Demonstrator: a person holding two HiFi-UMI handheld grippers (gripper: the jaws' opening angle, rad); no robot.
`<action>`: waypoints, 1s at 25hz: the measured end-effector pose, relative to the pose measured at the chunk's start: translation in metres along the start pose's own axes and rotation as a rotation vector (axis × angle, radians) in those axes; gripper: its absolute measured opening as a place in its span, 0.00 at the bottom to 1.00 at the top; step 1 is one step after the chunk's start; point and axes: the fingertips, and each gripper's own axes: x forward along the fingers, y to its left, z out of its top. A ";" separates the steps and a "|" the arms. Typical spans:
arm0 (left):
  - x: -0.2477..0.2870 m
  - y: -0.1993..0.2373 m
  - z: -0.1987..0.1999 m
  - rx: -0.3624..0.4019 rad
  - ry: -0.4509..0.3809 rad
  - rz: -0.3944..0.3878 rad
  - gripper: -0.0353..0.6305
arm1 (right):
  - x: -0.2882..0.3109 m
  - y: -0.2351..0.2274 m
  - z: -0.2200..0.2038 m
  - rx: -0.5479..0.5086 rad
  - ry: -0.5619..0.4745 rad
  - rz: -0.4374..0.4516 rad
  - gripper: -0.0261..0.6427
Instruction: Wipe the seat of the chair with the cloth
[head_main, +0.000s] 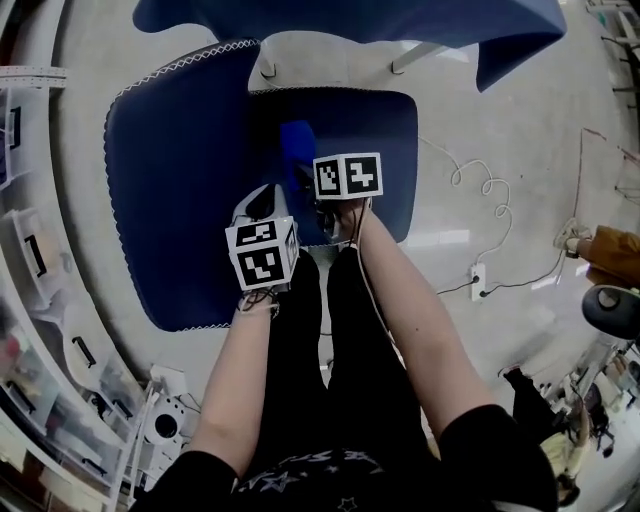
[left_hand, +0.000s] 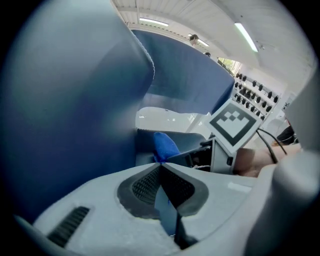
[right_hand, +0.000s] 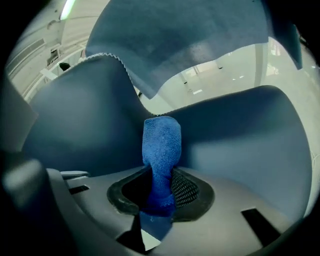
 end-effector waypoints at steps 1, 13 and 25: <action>0.000 0.002 0.000 -0.004 0.001 0.012 0.08 | 0.006 0.000 -0.003 -0.018 0.016 0.005 0.20; 0.012 -0.005 -0.015 0.095 0.021 0.074 0.08 | 0.025 -0.020 -0.034 -0.112 0.084 -0.003 0.20; 0.021 -0.075 -0.040 0.120 0.055 0.045 0.08 | -0.073 -0.138 -0.036 0.014 -0.030 -0.131 0.20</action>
